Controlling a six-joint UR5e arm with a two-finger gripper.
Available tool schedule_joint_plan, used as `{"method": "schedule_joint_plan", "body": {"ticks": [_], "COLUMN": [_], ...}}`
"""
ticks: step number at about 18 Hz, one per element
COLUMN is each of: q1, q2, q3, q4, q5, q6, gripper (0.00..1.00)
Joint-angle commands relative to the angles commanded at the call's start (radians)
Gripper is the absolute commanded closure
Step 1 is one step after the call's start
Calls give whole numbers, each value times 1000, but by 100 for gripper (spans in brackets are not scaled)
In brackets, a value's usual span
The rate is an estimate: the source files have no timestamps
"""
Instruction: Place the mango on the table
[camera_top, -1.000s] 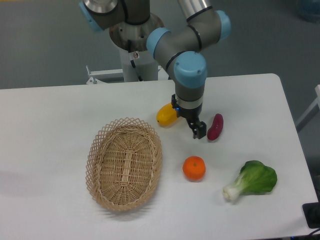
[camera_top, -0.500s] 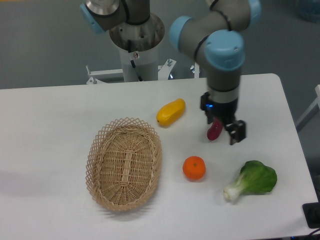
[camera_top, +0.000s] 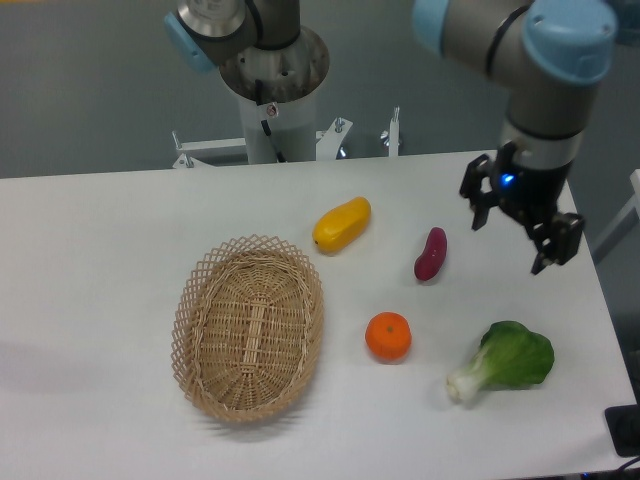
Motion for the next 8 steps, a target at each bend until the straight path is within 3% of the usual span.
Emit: {"method": "schedule_joint_plan", "body": {"ticks": [8], "q1": [54], "q2": [17], "q3": [-11], "q4": [-29], "q5": [-20], "q6": [65], "gripper": [0]}}
